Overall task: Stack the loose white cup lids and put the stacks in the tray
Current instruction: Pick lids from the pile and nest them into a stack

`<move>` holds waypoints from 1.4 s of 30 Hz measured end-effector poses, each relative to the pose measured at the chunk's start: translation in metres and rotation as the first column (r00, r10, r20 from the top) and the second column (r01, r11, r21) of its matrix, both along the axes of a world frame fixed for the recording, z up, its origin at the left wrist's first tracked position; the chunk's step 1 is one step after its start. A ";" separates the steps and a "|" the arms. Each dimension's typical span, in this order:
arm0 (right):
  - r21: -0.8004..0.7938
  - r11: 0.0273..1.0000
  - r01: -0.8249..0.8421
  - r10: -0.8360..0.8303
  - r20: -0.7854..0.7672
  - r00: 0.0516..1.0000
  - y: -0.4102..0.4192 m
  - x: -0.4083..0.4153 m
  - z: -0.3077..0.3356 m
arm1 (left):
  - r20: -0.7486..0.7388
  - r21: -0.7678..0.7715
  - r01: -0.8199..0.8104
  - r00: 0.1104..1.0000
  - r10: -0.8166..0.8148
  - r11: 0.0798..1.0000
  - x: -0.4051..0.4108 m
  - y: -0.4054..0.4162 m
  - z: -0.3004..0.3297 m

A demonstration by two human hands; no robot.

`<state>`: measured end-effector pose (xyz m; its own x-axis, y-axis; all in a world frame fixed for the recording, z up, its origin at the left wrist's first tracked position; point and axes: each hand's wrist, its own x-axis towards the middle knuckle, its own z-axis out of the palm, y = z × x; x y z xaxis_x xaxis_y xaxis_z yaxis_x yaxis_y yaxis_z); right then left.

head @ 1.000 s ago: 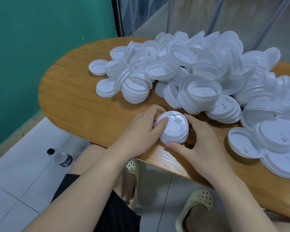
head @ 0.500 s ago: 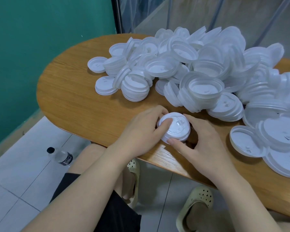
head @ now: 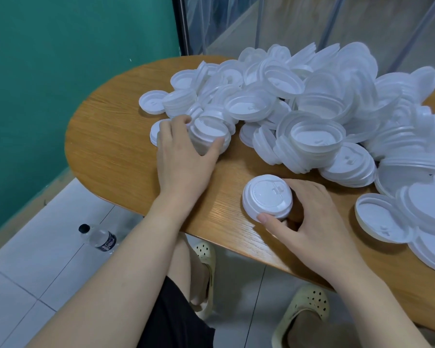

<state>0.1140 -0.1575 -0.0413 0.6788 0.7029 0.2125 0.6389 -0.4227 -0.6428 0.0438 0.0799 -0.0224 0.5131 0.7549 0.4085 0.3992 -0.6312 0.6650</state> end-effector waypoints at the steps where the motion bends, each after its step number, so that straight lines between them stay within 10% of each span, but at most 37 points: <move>1: -0.003 1.000 0.000 0.000 0.006 1.000 0.000 0.000 0.001 | -0.029 -0.007 -0.011 1.000 0.010 1.000 0.004 0.002 0.000; 22: -0.001 1.000 0.018 -0.018 -0.033 0.999 0.000 -0.002 0.004 | 0.272 -0.284 0.243 0.948 -0.165 0.927 -0.039 -0.016 0.011; 30: 0.031 1.000 0.006 -0.004 -0.086 0.996 -0.001 0.001 0.006 | 0.049 -0.332 0.590 0.790 -0.612 0.736 -0.037 -0.057 0.012; 42: 0.002 0.998 0.058 -0.058 -0.135 0.989 -0.002 0.000 0.004 | -0.187 -0.301 0.596 0.729 -0.659 0.745 -0.025 -0.057 -0.003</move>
